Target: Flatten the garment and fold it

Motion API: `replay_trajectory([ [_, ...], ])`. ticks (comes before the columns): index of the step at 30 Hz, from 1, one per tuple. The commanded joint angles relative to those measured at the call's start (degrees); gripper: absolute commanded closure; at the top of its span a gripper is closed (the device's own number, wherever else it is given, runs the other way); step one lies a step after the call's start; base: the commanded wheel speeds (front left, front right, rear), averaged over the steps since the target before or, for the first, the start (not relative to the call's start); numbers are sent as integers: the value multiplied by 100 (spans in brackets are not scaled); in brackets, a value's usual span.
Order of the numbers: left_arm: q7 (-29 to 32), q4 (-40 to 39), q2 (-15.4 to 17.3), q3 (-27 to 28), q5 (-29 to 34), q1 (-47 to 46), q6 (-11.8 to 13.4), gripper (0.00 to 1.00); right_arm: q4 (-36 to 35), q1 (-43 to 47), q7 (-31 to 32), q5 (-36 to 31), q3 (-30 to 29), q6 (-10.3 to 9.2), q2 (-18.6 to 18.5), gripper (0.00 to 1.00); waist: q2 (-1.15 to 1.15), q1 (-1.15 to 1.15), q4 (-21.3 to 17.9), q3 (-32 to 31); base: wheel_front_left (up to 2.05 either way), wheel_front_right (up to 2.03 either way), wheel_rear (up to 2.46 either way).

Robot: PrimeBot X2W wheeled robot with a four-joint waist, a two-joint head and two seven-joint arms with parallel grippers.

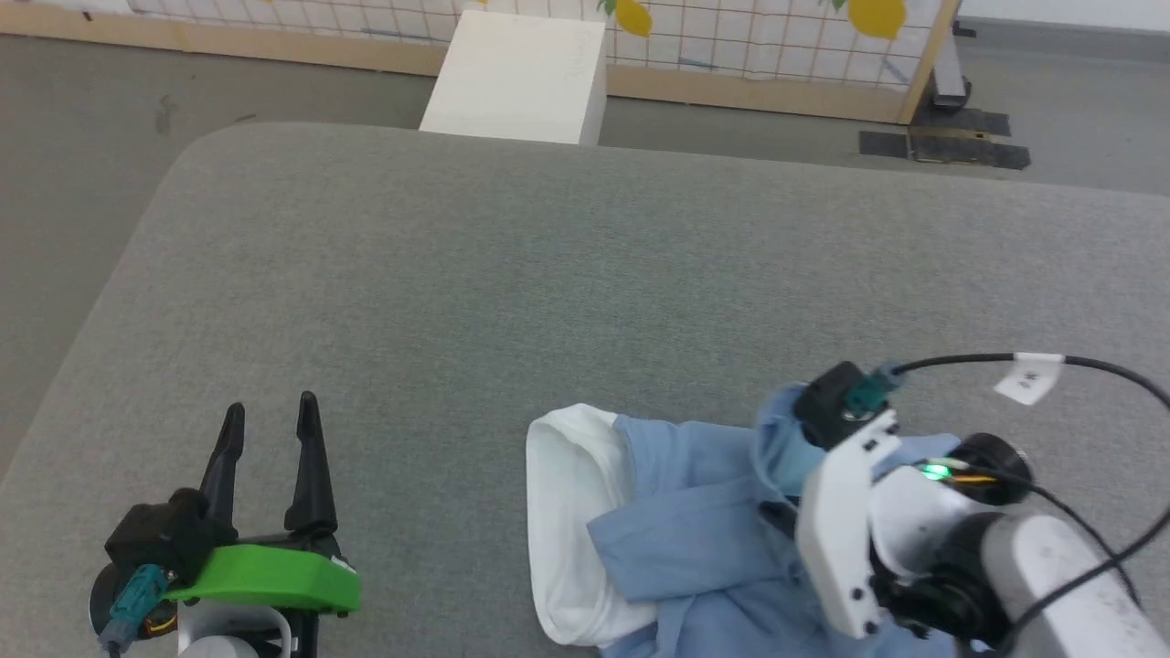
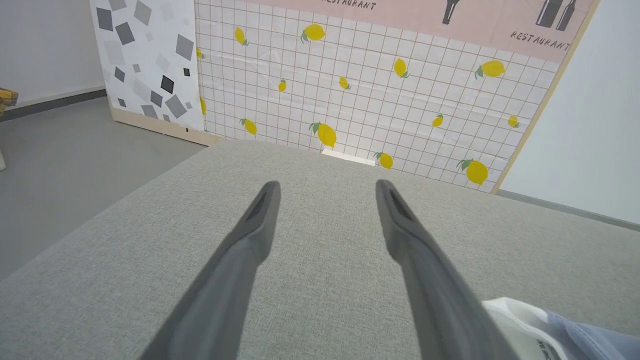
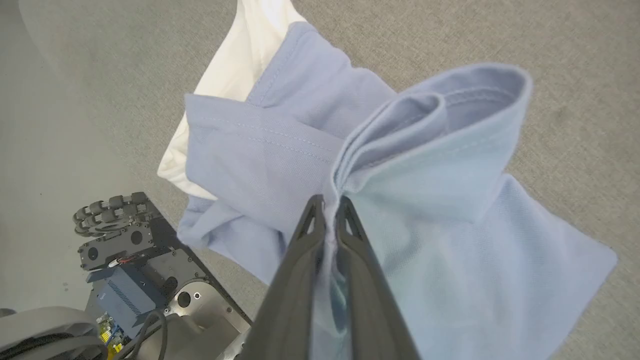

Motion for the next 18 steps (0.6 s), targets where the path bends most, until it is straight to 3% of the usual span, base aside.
replay_trajectory([
  [1, -27, 17, 3, 4, -19, 32, -43, 0, 131, -172, -121, 50, 153, -9, 86, 100, 0, 0, 119, 23, 0, 0, 0],
  [15, -27, 43, -71, 33, -36, 1, -48, 0, 1750, -699, -1128, 76, 1126, -9, 861, 100, 0, 0, 361, 216, 0, 0, 0],
  [16, -27, 47, -75, 38, -40, 4, -56, 0, 1834, -725, -1229, 115, 1175, -9, 947, 96, 0, 0, 353, 224, 0, 0, 0],
  [17, -27, 55, -77, 37, -41, 4, -64, 0, 1881, -741, -1319, 173, 1208, -9, 1011, 7, 0, 0, 347, 226, 0, 0, 0],
  [18, -27, 61, -83, 36, -35, -5, -67, 0, 1907, -766, -1446, 250, 1244, -9, 1081, 0, 0, 0, 339, 224, 0, 0, 0],
])
